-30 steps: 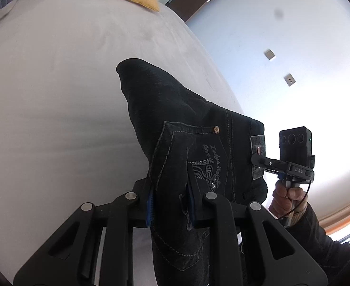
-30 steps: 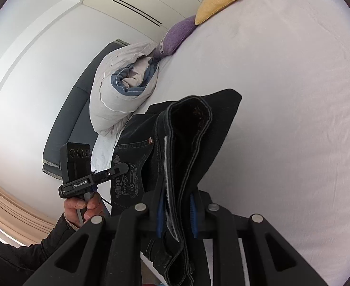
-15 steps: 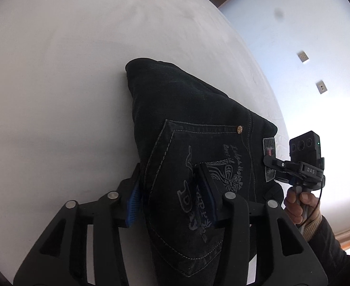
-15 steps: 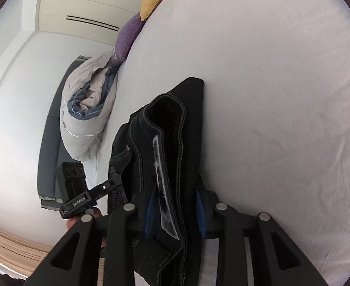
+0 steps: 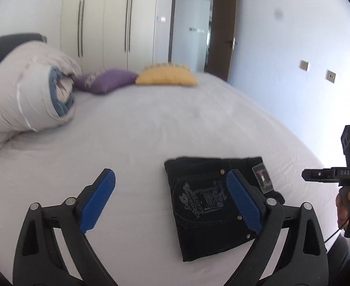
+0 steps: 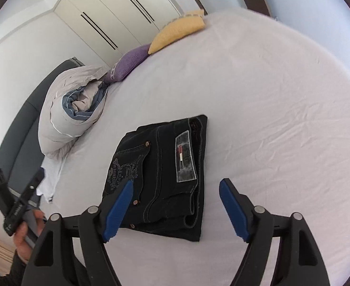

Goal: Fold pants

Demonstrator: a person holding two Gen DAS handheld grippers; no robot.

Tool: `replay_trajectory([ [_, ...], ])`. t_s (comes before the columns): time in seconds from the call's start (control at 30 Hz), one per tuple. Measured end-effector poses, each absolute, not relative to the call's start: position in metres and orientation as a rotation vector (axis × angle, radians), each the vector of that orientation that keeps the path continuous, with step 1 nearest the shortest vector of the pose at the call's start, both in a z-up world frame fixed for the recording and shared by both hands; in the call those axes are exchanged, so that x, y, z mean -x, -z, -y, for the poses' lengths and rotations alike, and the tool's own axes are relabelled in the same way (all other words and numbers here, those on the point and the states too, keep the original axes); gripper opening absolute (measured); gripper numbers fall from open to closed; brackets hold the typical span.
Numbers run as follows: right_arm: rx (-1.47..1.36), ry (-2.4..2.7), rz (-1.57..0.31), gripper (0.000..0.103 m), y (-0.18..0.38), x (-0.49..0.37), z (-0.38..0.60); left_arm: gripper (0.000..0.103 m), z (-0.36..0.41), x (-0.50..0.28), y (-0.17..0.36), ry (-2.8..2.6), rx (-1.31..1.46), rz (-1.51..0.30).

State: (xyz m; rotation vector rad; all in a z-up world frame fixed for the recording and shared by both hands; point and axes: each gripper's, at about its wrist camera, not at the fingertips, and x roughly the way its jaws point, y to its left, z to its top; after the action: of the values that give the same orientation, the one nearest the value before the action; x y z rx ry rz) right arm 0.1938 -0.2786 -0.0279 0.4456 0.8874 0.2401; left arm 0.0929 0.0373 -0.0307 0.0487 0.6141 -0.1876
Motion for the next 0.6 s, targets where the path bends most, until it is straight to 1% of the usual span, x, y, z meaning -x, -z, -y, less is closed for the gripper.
replay_trajectory([
  [0.07,-0.352,-0.182,-0.795,0.090,-0.004,-0.164,0.266,0.103,-0.027,-0.053,-0.003,0.118,-0.122,-0.465],
  [0.1,-0.308,-0.156,-0.736,0.094,-0.022,-0.146,0.259,0.103,-0.025,-0.033,-0.017,0.086,-0.158,-0.396],
  [0.13,-0.268,-0.130,-0.668,0.101,-0.039,-0.128,0.253,0.103,-0.020,-0.015,-0.031,0.057,-0.193,-0.338],
  [0.2,-0.213,-0.089,-0.534,0.103,-0.069,-0.092,0.246,0.103,-0.010,0.007,-0.053,0.018,-0.226,-0.297],
  [0.27,-0.186,-0.078,-0.456,0.103,-0.094,-0.067,0.239,0.103,-0.007,0.024,-0.068,0.011,-0.216,-0.333],
  [0.33,-0.193,-0.060,-0.430,0.103,-0.114,-0.048,0.235,0.103,-0.008,0.038,-0.078,0.019,-0.173,-0.403],
  [0.4,-0.213,-0.065,-0.396,0.103,-0.131,-0.031,0.232,0.103,-0.006,0.057,-0.086,0.054,-0.130,-0.429],
  [0.5,-0.209,-0.027,-0.350,0.103,-0.148,-0.008,0.227,0.103,-0.005,0.075,-0.089,0.102,-0.108,-0.473],
  [0.6,-0.188,-0.005,-0.322,0.103,-0.157,0.012,0.220,0.103,-0.012,0.076,-0.079,0.089,-0.059,-0.569],
])
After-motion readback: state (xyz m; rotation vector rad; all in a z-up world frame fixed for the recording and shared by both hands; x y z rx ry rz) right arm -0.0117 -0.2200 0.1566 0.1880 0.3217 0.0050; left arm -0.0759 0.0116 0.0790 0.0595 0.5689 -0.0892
